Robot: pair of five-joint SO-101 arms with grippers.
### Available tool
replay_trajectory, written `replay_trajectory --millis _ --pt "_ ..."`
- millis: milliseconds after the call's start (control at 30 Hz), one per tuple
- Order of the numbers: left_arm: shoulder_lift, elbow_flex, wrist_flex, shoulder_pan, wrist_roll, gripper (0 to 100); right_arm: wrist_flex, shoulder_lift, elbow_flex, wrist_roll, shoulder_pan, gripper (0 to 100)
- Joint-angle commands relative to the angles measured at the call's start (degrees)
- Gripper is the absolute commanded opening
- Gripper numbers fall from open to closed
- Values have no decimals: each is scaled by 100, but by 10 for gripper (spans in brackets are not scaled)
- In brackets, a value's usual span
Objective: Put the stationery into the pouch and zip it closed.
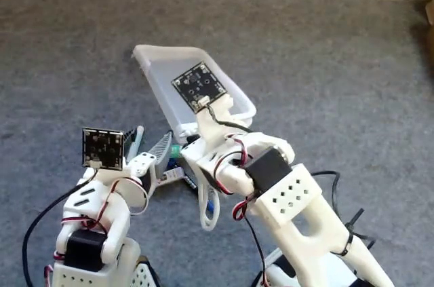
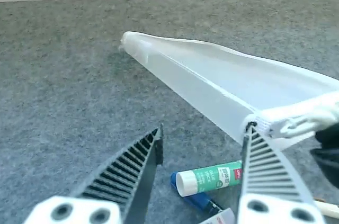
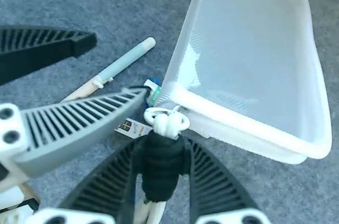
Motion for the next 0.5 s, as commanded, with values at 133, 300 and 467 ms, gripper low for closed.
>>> replay_trajectory --millis 133,300,467 --pt "-57 -259 105 233 79 238 -259 -242 -365 -264 -145 5" --pt "-57 -31 62 242 70 238 -382 -242 -338 -281 -163 5" --pt "-57 145 -70 242 62 236 -374 -251 -338 -290 -171 5"
